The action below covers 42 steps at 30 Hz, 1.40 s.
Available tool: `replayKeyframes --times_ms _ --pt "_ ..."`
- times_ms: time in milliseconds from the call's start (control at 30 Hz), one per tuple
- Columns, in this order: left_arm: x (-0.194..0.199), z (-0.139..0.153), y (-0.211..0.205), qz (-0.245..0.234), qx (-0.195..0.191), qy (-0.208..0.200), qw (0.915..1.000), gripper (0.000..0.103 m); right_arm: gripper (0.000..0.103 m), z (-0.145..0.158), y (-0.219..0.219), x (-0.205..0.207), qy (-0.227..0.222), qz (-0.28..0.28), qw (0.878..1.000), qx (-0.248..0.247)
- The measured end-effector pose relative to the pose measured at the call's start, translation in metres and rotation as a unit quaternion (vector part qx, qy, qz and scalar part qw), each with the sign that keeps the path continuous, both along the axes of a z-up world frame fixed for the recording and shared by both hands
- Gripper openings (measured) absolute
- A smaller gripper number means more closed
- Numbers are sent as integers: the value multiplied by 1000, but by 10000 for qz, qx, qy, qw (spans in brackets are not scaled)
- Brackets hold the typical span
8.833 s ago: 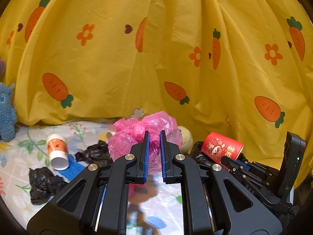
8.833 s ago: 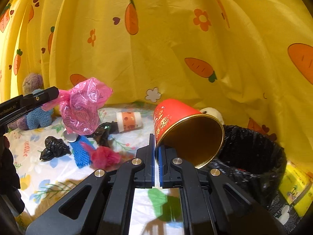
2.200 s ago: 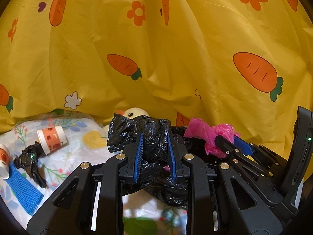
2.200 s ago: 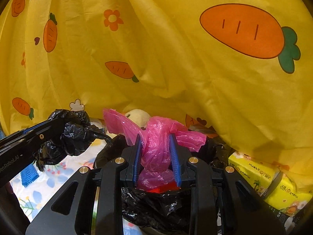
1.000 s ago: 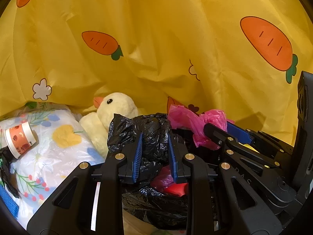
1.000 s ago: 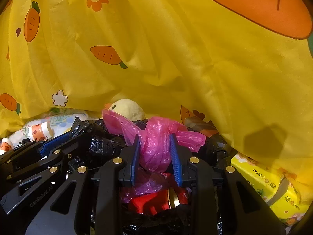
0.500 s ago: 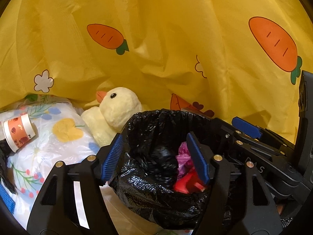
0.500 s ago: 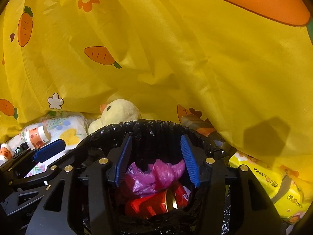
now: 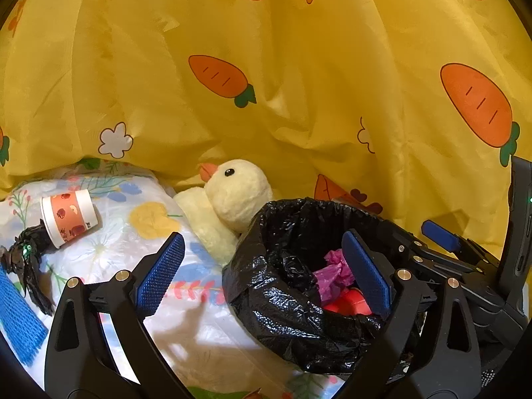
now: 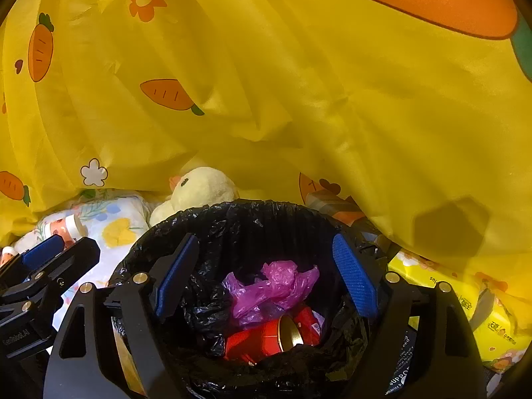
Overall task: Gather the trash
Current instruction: 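Move both tools back toward the paper cups and black bag, then grasp the orange-white paper cup with the left gripper while the right grasps a black bag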
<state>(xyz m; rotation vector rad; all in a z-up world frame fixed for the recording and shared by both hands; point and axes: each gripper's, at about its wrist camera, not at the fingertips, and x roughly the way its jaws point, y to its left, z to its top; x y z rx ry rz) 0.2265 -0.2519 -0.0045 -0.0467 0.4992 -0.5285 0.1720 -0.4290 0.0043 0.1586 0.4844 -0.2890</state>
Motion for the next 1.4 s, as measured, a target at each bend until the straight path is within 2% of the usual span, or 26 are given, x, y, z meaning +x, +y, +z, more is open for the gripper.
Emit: replayKeyframes --times_ms 100,433,600,767,1033,1400 --pt "-7 5 10 46 -42 -42 10000 96 87 3 3 -6 -40 -7 10000 25" --pt "-38 15 48 365 -26 -141 9992 96 88 13 19 -32 -252 -21 9997 -62" --pt "-54 15 76 708 91 -230 9972 96 89 21 36 -51 -494 -19 9986 -162" --pt "-62 11 114 1130 217 -245 9931 96 91 28 62 -60 -738 243 9969 -97" --pt "-65 2 192 1913 307 -108 9810 96 91 16 127 -41 -593 957 9936 49" --pt "-50 -6 285 2978 410 5 9538 96 91 -6 233 7 -209 1933 9808 -115"
